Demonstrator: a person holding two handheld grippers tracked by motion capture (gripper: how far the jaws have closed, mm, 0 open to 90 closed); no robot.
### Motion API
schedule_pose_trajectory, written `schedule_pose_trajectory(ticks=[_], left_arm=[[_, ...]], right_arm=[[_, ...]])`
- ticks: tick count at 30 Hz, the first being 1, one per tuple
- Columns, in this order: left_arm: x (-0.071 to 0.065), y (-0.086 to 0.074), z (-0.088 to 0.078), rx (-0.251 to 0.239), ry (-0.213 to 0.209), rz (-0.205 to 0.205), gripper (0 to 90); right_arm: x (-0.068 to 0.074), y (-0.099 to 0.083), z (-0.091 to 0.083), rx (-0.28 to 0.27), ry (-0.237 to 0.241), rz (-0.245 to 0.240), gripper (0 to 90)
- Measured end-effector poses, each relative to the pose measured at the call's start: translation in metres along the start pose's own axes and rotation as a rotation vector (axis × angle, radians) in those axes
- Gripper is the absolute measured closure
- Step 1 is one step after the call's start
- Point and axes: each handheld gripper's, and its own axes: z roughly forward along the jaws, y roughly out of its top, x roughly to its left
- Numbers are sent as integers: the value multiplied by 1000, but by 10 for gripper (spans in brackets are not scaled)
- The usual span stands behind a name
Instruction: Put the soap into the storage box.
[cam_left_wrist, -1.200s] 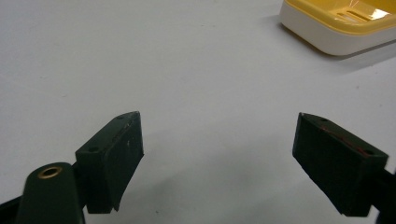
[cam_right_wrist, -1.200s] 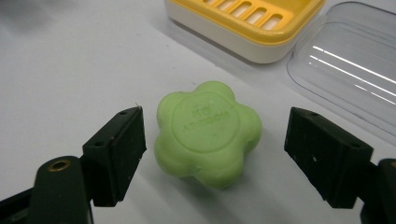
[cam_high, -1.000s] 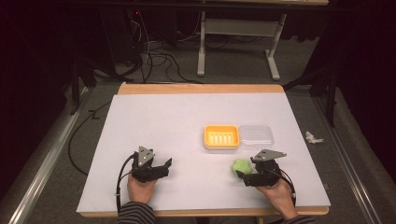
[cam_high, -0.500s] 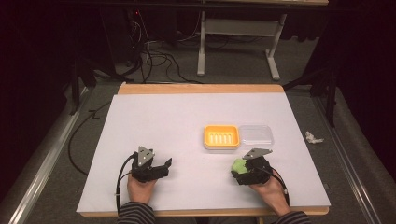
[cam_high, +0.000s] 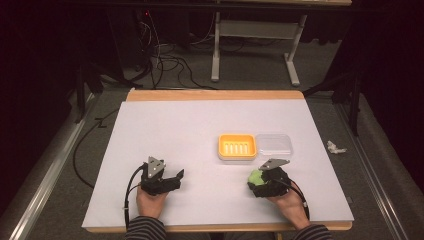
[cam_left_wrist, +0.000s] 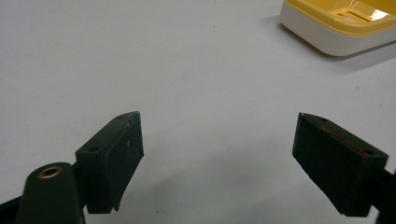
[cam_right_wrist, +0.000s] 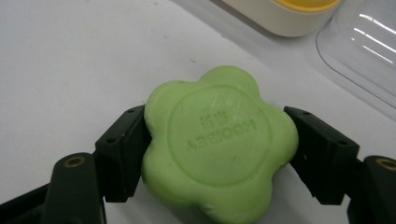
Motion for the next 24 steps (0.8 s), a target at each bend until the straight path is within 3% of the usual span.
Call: schedule_pose_trajectory(ticks=[9, 18, 24], left_arm=[[0, 0, 0, 1, 1, 0, 169], [0, 0, 0, 1, 0, -1, 168], [0, 0, 0, 1, -1, 0, 168]], right_arm=[[3, -3, -4, -27, -9, -38, 276], [1, -4, -11, -66, 2, -21, 276], [-6, -5, -25, -128, 5, 1, 275]])
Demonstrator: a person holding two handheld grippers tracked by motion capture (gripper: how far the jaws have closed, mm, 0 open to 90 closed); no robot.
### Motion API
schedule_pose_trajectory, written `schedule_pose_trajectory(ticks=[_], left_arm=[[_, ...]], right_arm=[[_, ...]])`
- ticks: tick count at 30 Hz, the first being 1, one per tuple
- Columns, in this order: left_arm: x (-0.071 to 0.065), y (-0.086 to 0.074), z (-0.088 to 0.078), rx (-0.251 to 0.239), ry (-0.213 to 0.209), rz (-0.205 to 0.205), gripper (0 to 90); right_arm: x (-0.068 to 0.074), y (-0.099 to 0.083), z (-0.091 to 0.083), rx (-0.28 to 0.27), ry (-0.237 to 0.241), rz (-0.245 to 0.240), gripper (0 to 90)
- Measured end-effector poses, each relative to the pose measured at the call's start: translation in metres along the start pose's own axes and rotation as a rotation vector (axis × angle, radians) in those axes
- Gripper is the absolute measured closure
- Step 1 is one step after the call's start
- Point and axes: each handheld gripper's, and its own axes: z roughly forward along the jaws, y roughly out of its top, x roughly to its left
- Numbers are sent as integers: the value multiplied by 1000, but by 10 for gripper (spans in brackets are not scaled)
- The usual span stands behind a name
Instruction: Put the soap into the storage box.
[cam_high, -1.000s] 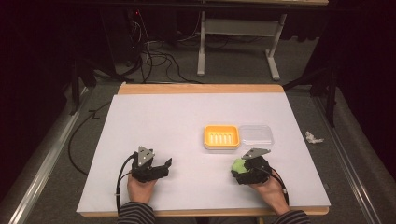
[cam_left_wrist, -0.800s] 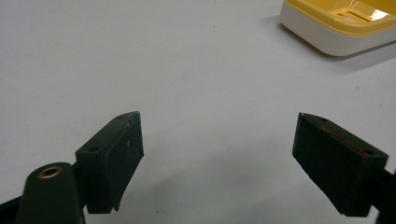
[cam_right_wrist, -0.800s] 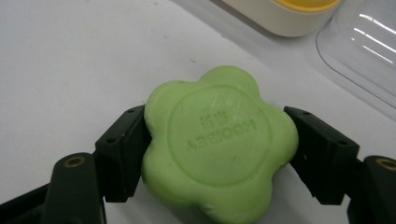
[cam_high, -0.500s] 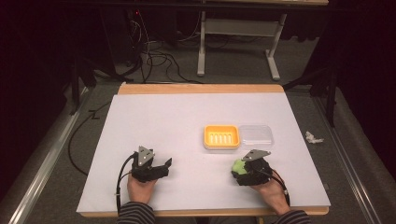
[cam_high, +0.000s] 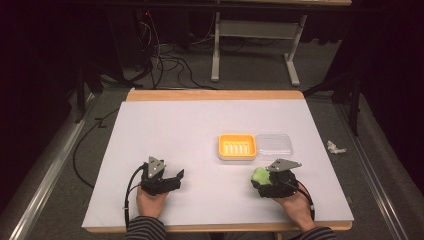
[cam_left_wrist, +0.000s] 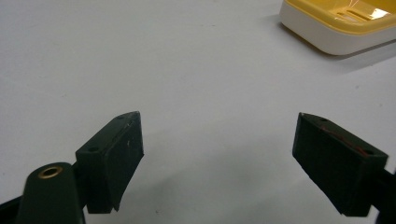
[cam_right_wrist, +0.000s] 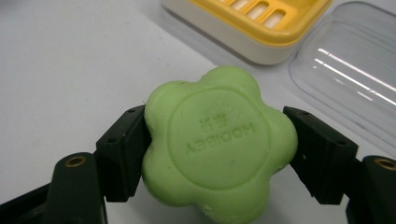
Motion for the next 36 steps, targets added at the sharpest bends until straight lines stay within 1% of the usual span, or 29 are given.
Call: schedule_pose_trajectory(ticks=[2, 7, 13, 16, 18, 21, 24, 30, 33, 36], left_arm=[[0, 0, 0, 0, 0, -1, 168], [0, 0, 0, 0, 0, -1, 168], [0, 0, 0, 2, -1, 0, 168], [0, 0, 0, 3, -1, 1, 168], [0, 0, 0, 3, -1, -2, 168], [0, 0, 0, 6, 0, 2, 167], [0, 0, 0, 5, 0, 1, 168], [0, 0, 0, 3, -1, -1, 167], [0, 0, 0, 3, -2, 0, 167], [0, 0, 0, 2, -2, 0, 167]], right_arm=[[-3, 1, -4, -16, 6, 17, 275], [-10, 5, -14, -41, 13, 37, 275], [-21, 11, -24, -80, 6, 50, 275], [-24, 16, -28, -88, -1, 54, 275], [-25, 18, -30, -91, -2, 48, 275], [-27, 22, -31, -93, 3, 41, 275], [-29, 25, -29, -91, 8, 49, 275], [-34, 35, -27, -92, 23, 49, 275], [-35, 40, -26, -91, 28, 59, 275], [-37, 46, -24, -98, 33, 51, 275]])
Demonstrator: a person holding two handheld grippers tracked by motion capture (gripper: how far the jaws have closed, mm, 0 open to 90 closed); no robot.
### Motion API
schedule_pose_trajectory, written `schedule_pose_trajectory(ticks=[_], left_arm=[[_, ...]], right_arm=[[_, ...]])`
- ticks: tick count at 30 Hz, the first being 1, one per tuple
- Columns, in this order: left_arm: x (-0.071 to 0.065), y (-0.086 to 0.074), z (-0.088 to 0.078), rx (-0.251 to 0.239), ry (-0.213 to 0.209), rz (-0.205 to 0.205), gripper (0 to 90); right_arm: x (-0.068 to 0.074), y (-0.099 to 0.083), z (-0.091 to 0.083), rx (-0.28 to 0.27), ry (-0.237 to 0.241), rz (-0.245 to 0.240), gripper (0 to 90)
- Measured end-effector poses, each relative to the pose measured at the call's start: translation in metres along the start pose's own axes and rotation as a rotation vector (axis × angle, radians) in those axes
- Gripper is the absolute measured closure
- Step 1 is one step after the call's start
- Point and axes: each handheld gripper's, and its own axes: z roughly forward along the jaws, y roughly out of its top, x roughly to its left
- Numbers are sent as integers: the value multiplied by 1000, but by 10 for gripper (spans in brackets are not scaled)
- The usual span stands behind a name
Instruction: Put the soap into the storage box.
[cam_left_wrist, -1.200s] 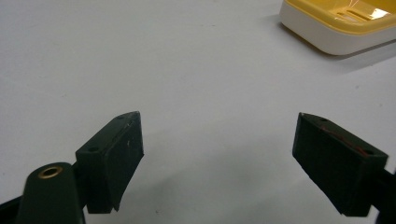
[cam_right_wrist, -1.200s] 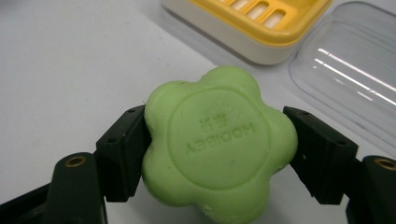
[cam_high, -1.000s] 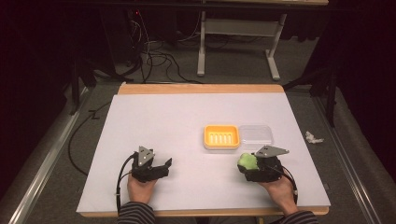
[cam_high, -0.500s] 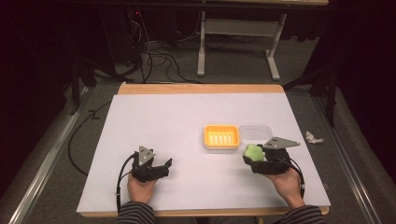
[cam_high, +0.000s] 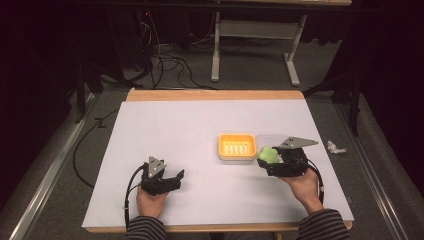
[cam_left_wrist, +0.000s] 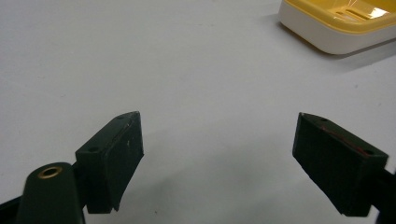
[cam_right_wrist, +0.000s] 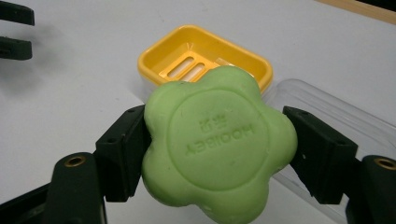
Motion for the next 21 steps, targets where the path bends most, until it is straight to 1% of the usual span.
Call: schedule_pose_trajectory(ticks=[5, 8, 12, 15, 18, 21], left_arm=[[0, 0, 0, -1, -1, -1, 167], [0, 0, 0, 2, 1, -5, 167], [0, 0, 0, -2, 0, -5, 168], [0, 1, -1, -7, -3, -9, 168], [0, 1, -1, -9, -5, -9, 168], [0, 1, -1, -8, -5, -8, 168]], right_arm=[[-1, 10, 5, 5, 12, -1, 275], [-1, 16, 8, -4, 24, -2, 275], [-1, 23, 13, 6, 21, -24, 275], [-3, 28, 19, 18, 22, -24, 275], [-5, 31, 25, 39, 21, -6, 275], [-8, 34, 33, 46, 27, 2, 275]])
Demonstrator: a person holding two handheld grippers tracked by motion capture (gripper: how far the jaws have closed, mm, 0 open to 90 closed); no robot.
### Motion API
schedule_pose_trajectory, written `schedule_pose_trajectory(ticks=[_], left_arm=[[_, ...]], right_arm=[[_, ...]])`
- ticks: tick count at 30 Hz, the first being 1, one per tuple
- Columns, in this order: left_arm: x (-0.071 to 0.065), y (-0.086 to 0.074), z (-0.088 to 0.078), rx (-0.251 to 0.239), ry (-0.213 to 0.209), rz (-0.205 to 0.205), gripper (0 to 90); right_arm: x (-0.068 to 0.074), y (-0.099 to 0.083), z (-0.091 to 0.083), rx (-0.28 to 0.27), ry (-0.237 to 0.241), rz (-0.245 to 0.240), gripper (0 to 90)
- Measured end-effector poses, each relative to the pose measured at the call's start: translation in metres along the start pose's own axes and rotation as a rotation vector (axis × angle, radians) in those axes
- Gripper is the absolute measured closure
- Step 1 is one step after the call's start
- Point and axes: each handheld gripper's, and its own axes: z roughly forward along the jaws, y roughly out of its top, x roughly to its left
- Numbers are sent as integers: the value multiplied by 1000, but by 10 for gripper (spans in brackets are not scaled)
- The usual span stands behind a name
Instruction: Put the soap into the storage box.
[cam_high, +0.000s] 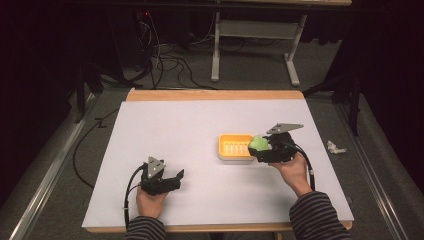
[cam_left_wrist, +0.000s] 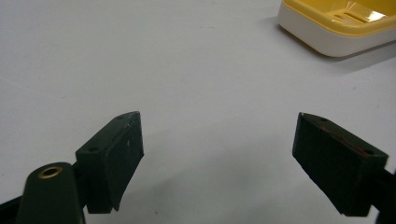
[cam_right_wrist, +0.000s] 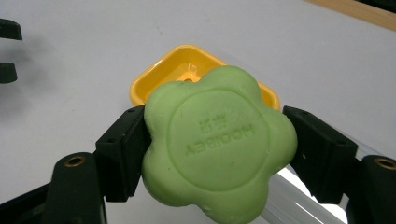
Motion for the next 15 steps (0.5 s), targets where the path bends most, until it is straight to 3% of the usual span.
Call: schedule_pose_trajectory(ticks=[15], left_arm=[[0, 0, 0, 7, 1, 3, 169]], right_arm=[[1, 14, 32, 54, 18, 6, 274]])
